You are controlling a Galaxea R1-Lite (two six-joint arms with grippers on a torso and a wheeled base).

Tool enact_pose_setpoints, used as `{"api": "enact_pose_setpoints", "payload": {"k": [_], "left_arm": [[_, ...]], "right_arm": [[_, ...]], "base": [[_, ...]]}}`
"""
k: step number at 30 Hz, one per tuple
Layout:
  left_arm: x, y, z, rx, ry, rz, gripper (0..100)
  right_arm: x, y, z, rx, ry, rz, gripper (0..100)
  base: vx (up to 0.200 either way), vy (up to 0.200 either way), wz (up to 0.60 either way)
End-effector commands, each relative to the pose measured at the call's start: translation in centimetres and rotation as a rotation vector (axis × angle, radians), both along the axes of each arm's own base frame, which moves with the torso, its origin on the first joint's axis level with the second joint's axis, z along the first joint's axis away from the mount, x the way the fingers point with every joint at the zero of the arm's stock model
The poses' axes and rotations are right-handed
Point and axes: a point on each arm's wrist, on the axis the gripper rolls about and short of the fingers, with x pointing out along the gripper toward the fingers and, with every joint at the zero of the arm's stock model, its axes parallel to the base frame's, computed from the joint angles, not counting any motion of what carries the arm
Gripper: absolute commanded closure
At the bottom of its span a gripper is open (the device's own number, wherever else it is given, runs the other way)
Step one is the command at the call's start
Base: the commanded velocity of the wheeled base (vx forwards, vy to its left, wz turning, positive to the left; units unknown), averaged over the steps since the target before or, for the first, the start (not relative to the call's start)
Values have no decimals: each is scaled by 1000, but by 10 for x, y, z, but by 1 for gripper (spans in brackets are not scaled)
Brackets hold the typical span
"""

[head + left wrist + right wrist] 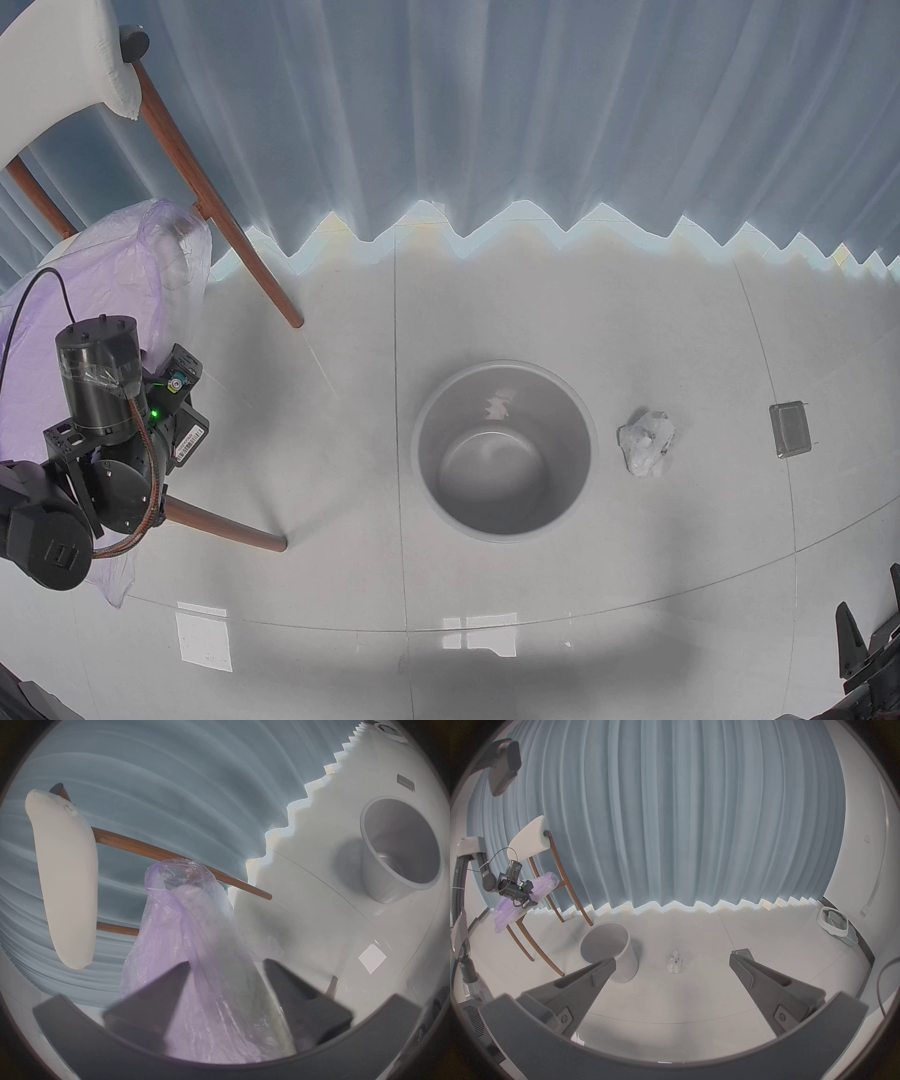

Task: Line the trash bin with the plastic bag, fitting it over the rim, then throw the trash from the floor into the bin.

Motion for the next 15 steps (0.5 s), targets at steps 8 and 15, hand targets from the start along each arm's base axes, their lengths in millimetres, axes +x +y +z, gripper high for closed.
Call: {"api": "enact_pose_setpoints", "payload": {"k": [8, 15], "left_arm": [[-1, 4, 0, 5, 1, 14, 100], [-7, 4, 11, -25, -41, -16, 100]], "right_arm": [[0, 0, -5, 0, 0, 2, 0], [0, 0, -5, 0, 0, 1, 0]], "base": [[0, 0, 0], [0, 0, 0]]}}
